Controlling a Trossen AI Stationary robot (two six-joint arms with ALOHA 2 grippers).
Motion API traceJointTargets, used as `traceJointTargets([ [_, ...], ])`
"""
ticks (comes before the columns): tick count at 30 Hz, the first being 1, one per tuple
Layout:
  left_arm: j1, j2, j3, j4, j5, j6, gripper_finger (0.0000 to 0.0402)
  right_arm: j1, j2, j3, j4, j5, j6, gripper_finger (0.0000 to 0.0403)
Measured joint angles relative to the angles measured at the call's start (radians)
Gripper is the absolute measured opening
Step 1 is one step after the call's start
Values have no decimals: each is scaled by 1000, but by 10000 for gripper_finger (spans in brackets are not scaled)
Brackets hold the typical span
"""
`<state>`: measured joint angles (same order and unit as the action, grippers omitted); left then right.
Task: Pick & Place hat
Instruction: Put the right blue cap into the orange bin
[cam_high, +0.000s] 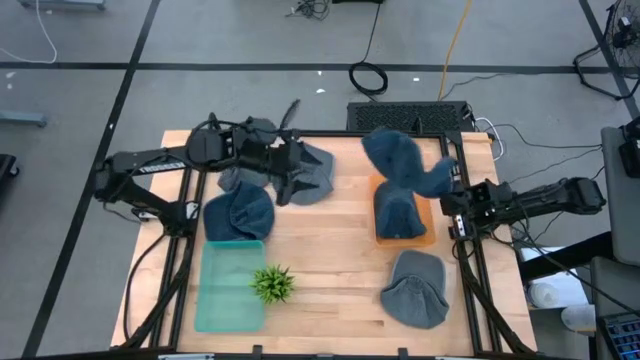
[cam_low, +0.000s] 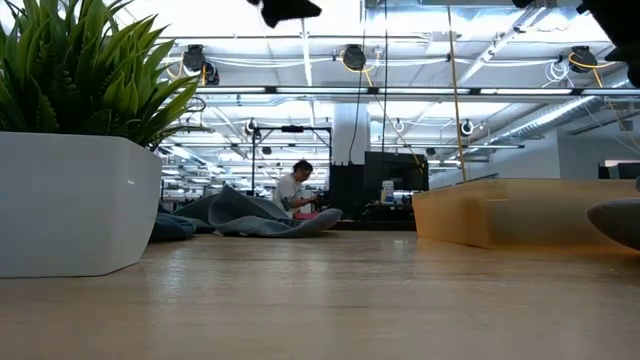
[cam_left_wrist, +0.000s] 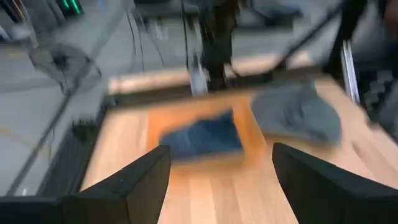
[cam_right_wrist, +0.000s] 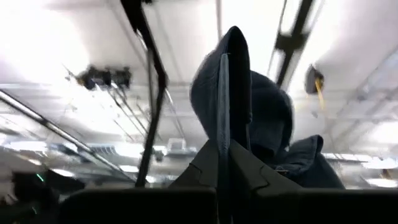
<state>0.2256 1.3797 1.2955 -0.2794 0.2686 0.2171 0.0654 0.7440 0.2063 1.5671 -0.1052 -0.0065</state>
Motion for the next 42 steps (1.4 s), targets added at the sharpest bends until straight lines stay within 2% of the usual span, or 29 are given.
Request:
traceJointTargets([
  [7, 58, -20, -323, 603, 162, -222, 301, 12, 137, 66, -4, -38, 32, 0],
  [12, 64, -2, -446, 934, 317, -318, 302, 51, 234, 149, 2, -138, 25, 0],
  [15, 51, 8, -469, 1058, 386, -348, 298, 88, 304, 205, -1, -143, -20, 0],
  [22, -11, 9, -470, 1123, 404, -315, 289, 107, 462, 328, 0, -165, -47, 0],
  [33, -85, 9, -471, 1122, 411, -156, 287, 106, 695, 557, 3, -183, -35, 0],
  [42, -106, 10, -471, 1150, 388, -159, 282, 95, 820, 675, 4, -181, -25, 0],
])
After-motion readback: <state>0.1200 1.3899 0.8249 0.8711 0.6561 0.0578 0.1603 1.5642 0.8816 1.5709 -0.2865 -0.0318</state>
